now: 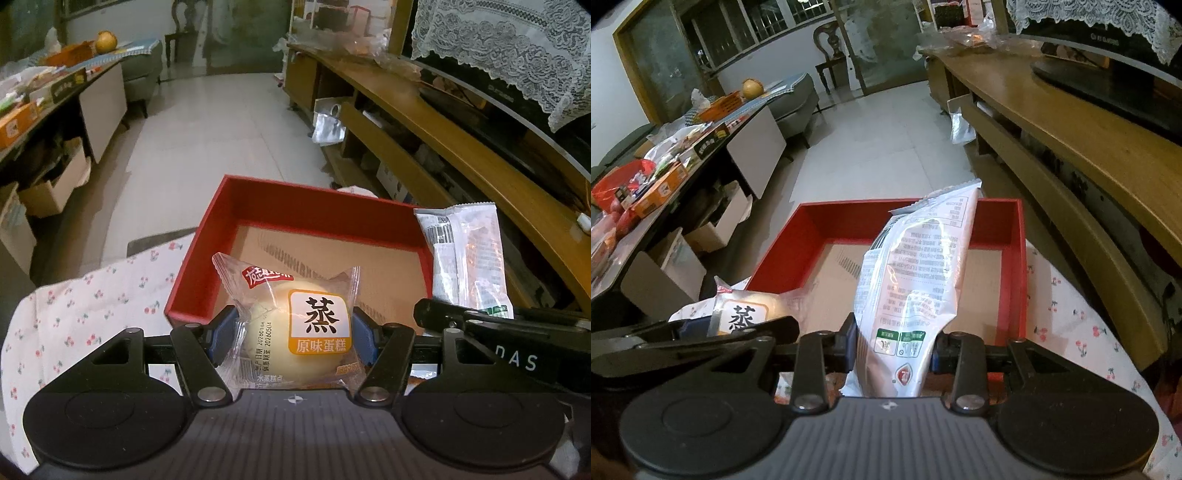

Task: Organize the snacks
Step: 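Carry the bun and white bar into the red box and release both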

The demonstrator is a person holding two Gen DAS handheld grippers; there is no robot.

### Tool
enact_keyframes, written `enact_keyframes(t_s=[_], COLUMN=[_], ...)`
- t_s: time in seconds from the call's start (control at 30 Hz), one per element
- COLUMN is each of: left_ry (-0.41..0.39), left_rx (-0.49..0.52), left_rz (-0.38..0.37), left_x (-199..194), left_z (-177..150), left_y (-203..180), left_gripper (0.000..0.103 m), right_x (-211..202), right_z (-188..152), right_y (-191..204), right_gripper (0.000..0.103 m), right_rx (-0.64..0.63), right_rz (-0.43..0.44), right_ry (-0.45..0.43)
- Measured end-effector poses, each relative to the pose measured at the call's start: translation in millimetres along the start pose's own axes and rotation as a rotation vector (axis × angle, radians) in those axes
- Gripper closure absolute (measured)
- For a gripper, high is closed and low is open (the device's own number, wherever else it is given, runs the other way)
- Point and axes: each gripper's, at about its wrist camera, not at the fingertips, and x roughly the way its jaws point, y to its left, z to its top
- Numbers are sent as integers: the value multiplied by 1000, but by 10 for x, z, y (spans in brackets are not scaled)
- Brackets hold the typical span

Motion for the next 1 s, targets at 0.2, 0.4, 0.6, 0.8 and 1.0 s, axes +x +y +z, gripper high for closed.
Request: enact_keyframes(t_s=[0.2,0.4,0.6,0.8,1.0], left_ry=[5,3,14,27,66], left_rx=[4,5,8,1,13], left_rz=[18,31,37,41,54], left_x=[184,325,463,587,736], left_z=[87,137,154,159,108], left_y=[-19,-15,-27,-18,-23], left_gripper=[33,33,32,32,41], right_x=[193,396,625,769,894], right_z=[100,161,148,152,131], right_y=[-41,-91,-139,-194,-199], right_gripper=[58,58,58,58,57], right_rx=[2,1,4,6,-3], right_rz=[-20,-31,-50,-57,-64], right_ry=[4,16,53,70,94])
